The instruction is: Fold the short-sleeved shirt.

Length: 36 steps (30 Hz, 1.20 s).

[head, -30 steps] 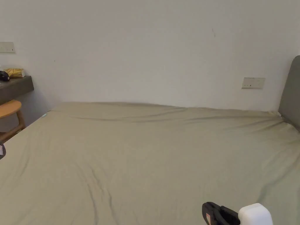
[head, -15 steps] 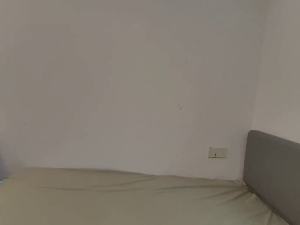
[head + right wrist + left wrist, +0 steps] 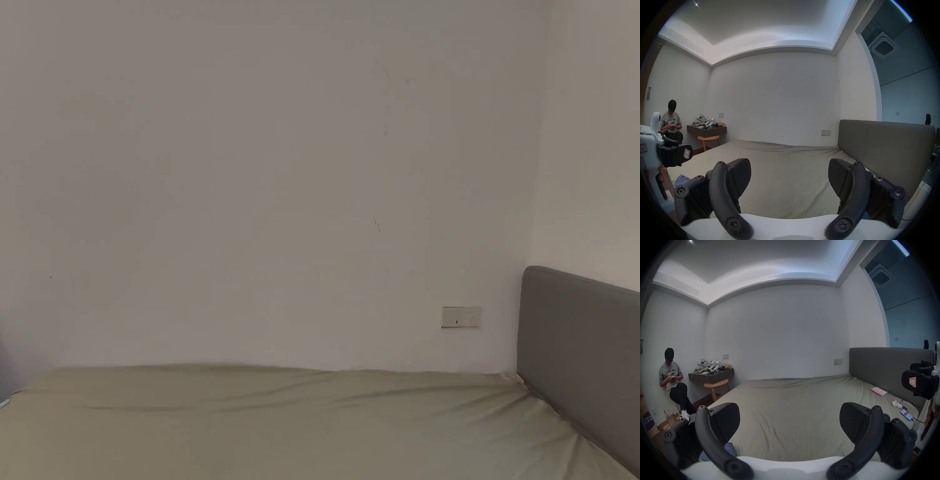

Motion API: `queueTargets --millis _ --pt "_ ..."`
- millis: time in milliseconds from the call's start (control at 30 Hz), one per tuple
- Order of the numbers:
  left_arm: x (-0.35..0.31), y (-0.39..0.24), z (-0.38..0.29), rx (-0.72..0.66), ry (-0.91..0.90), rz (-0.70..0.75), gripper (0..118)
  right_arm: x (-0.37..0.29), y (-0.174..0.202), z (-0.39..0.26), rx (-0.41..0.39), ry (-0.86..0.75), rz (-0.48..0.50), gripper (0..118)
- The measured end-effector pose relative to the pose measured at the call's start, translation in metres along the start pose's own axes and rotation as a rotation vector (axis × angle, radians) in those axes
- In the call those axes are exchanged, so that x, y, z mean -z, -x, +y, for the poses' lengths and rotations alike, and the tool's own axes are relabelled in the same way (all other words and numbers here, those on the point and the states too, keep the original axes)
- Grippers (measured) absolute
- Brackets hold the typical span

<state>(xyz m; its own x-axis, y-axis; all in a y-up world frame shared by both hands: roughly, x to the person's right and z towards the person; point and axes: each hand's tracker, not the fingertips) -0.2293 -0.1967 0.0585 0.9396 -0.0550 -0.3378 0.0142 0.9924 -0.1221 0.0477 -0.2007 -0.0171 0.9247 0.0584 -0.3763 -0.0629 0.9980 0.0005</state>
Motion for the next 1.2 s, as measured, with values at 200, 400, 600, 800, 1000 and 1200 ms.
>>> queueTargets --millis 200,400,600,800,1000,1200 --pt "-0.005 -0.005 0.001 -0.063 0.007 -0.058 118 -0.002 0.004 0.002 -0.022 -0.002 0.021 102" --pt "-0.014 -0.026 0.001 -0.020 0.019 -0.074 118 -0.006 0.006 0.004 -0.022 0.001 0.034 102" --pt "-0.018 -0.029 0.002 -0.093 0.052 -0.173 118 -0.007 0.005 0.006 -0.038 0.008 0.036 102" --pt "-0.021 -0.030 0.003 -0.111 0.084 -0.162 118 -0.010 0.003 0.008 -0.032 0.004 0.034 102" --pt "-0.019 -0.031 0.004 -0.078 0.095 -0.109 118 -0.009 0.005 0.008 -0.037 0.006 0.035 102" --pt "-0.027 -0.031 0.005 -0.045 0.038 -0.069 118 -0.009 0.009 0.009 -0.051 0.004 0.041 102"
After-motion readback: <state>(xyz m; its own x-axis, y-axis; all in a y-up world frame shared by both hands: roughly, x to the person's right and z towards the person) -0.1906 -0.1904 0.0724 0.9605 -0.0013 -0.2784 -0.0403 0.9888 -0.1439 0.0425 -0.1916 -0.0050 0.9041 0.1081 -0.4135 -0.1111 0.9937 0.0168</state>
